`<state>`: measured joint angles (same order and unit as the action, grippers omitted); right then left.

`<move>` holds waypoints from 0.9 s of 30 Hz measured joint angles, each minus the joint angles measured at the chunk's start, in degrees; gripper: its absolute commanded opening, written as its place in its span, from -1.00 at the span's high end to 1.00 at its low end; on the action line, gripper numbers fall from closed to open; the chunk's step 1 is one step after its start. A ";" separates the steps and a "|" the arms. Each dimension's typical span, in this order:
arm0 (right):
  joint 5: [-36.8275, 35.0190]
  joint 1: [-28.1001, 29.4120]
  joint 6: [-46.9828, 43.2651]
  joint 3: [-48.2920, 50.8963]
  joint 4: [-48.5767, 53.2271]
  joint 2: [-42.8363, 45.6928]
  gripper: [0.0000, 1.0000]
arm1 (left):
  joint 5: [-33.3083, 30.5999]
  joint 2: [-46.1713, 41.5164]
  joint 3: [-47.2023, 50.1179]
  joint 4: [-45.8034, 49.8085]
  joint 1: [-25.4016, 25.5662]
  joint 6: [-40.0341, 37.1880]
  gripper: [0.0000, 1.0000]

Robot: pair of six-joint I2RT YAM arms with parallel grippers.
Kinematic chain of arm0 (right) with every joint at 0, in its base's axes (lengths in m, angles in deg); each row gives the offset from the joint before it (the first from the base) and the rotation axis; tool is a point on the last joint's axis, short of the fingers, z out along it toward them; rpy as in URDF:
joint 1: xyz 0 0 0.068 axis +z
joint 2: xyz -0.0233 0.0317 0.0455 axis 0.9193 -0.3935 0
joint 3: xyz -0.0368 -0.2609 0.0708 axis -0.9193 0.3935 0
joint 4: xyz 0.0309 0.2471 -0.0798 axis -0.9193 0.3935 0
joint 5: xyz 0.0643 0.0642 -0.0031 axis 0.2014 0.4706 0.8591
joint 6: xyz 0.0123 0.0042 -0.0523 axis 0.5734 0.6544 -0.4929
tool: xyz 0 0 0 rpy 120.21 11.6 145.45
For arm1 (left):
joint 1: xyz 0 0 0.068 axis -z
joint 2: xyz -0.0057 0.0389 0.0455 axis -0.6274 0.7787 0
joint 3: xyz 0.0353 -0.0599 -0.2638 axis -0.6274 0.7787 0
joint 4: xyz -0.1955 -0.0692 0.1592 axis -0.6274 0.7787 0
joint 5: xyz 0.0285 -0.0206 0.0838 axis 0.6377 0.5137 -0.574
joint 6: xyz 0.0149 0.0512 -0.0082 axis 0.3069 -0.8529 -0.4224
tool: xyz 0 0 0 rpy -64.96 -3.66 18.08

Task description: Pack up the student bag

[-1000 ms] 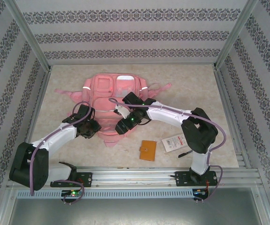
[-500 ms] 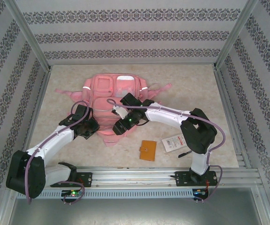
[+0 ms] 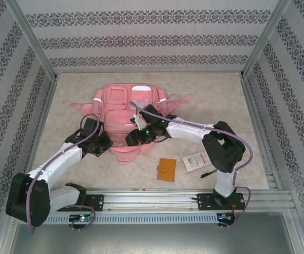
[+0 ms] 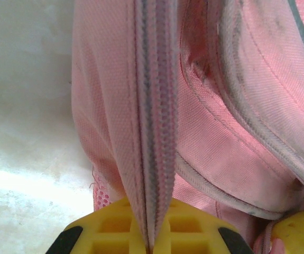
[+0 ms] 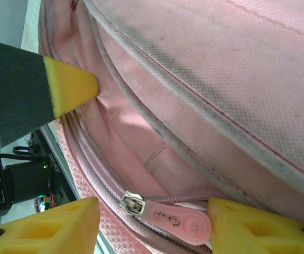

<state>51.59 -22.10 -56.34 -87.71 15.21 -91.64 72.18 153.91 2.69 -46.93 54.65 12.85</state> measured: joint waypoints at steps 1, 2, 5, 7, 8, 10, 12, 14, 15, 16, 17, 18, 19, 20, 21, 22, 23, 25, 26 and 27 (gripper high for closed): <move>0.09 0.00 0.31 0.13 -0.20 0.00 0.05 | 0.02 0.00 0.04 -0.02 0.00 -0.02 1.00; 0.20 0.00 0.52 0.31 -0.50 0.00 0.24 | 0.02 0.00 0.11 -0.02 0.02 0.00 1.00; 0.96 -0.15 1.53 0.87 -1.29 0.24 0.53 | -0.04 -0.26 0.44 0.00 0.00 -0.22 1.00; 1.95 -0.35 1.99 1.36 -1.46 0.70 0.60 | -0.02 -0.37 0.50 -0.02 0.02 -0.39 1.00; 2.36 -0.37 2.23 1.49 -1.62 0.96 0.61 | -0.02 -0.46 0.50 -0.02 0.02 -0.46 1.00; 2.78 -0.39 2.34 1.57 -1.70 1.46 0.61 | -0.02 -0.63 0.61 -0.04 0.02 -0.50 1.00; 3.30 -0.37 2.40 1.60 -1.88 1.79 0.64 | -0.02 -0.92 0.98 -0.26 0.02 -0.50 1.00; 3.82 -0.37 2.54 1.60 -2.23 1.84 0.69 | -0.04 -1.09 1.38 -0.44 0.02 -0.50 1.00; 4.00 -0.37 2.69 1.62 -2.29 1.84 0.70 | -0.02 -1.14 1.49 -0.44 0.02 -0.50 1.00; 4.04 -0.37 2.95 1.73 -2.43 1.84 0.74 | -0.04 -1.20 1.62 -0.46 0.02 -0.50 1.00; 4.04 -0.37 3.17 1.88 -2.62 1.90 0.75 | -0.07 -1.29 1.75 -0.50 0.02 -0.50 1.00; 4.04 -0.35 3.37 2.10 -2.75 1.95 0.74 | -0.13 -1.36 1.88 -0.61 0.02 -0.50 1.00; 4.04 -0.35 3.50 2.25 -2.78 1.97 0.70 | -0.20 -1.51 2.05 -0.68 0.02 -0.50 1.00; 4.04 -0.33 3.63 2.34 -2.80 1.97 0.60 | -0.22 -1.66 2.23 -0.83 0.02 -0.48 1.00; 4.04 -0.33 3.65 2.49 -2.95 1.99 0.55 | -0.22 -1.73 2.34 -0.90 0.02 -0.48 1.00; 4.04 -0.33 3.82 2.71 -2.97 2.05 0.48 | -0.20 -1.77 2.38 -0.98 0.02 -0.48 1.00; 4.00 -0.24 3.76 2.99 -3.04 2.16 0.42 | -0.20 -1.77 2.43 -1.07 0.02 -0.48 1.00; 3.93 -0.09 3.76 3.41 -3.04 2.21 0.40 | -0.20 -1.77 2.60 -1.29 0.02 -0.48 1.00; 3.74 0.04 3.78 3.54 -2.99 2.21 0.40 | -0.20 -1.77 2.67 -1.33 0.02 -0.48 1.00; 3.63 0.26 3.80 3.61 -2.97 2.21 0.40 | -0.20 -1.77 2.73 -1.36 0.02 -0.48 1.00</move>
<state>55.21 -21.84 -52.53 -84.10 12.24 -89.43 71.99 152.14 5.42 -48.28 54.67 12.37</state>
